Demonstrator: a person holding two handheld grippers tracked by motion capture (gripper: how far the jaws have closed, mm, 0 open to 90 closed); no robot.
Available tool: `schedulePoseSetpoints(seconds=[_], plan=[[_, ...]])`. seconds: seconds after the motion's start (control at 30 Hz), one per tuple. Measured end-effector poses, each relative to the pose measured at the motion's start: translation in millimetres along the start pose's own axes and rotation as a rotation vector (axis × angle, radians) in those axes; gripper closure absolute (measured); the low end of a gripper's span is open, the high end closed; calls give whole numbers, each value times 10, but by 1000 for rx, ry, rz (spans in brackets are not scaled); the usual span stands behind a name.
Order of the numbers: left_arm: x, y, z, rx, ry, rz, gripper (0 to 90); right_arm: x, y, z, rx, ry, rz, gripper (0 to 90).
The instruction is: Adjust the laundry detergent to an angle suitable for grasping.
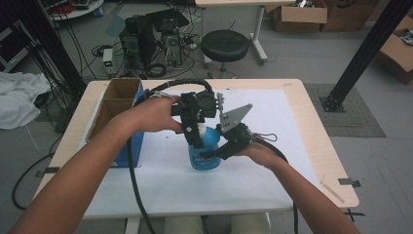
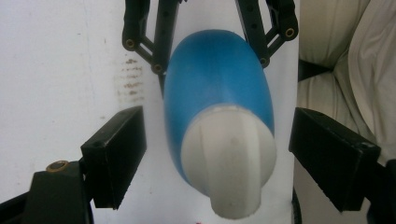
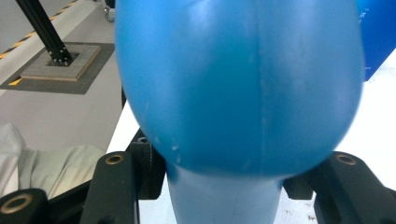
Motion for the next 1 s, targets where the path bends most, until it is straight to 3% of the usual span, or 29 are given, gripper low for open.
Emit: schedulePoseSetpoints(seconds=[1.0], plan=[[57,-188,20,9,0,3,225,-11,-12,-13,-2,-7,-4,441]])
Point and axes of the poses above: each handheld gripper's, and its own axes: y roughly backward along the jaws, x roughly out of its underside, z roughly to its left, the point moved 4 cm from there along -y, roughly forward along the jaws, and after that the axes turned 10 degrees about -z, right-handed, at the moved point
